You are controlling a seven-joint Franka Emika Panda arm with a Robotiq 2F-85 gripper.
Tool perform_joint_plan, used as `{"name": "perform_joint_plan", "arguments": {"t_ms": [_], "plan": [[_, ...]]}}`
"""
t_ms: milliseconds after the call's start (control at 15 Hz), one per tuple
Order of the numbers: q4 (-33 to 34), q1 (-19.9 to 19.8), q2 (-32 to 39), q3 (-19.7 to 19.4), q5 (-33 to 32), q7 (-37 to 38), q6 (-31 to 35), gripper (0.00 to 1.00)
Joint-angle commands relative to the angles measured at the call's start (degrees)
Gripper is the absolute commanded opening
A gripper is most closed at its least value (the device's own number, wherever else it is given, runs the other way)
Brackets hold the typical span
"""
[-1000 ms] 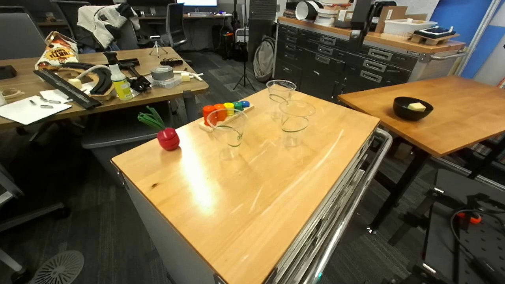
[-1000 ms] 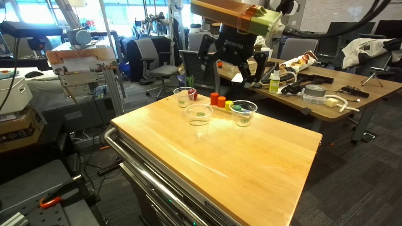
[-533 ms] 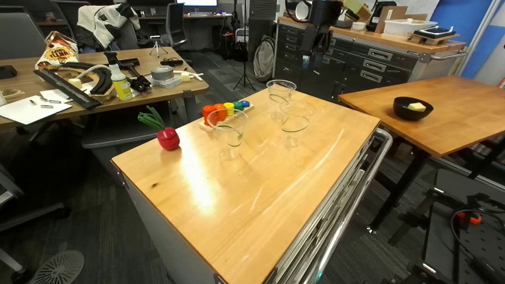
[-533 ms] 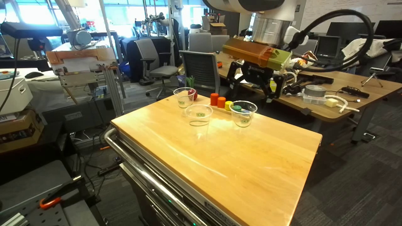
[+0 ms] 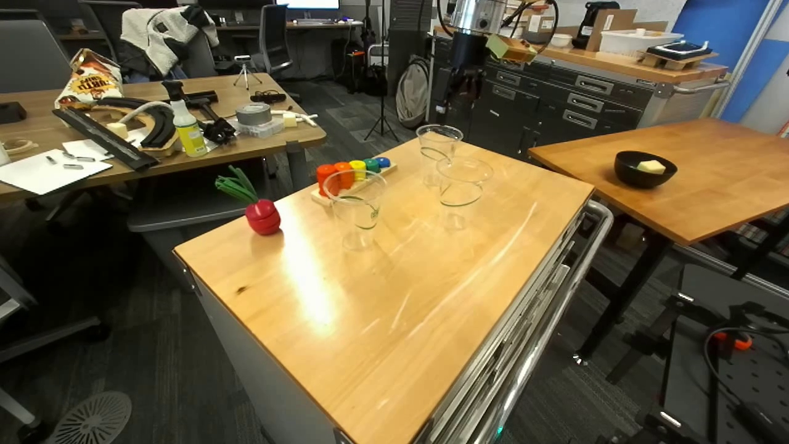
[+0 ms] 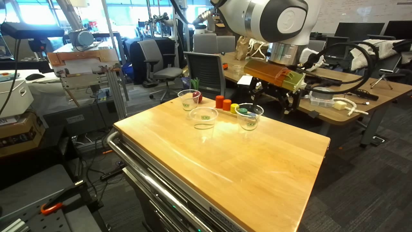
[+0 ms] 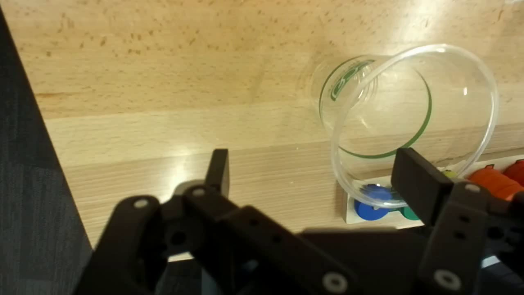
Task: Pack the cups in the tower form
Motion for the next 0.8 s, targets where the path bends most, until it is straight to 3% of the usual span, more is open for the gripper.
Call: {"name": "perform_joint_plan", "arguments": {"t_ms": [0,600,733], "plan": [[7.06,-1.27,4.83,1.95,-0.91,2.05,-2.03,0.72],[6.00,-2.46,4.45,2.66,-0.95,1.55,-7.09,0.04],[5.16,-2.67,2.63,2.45,-1.04,1.67,-8.70,0.00]]}}
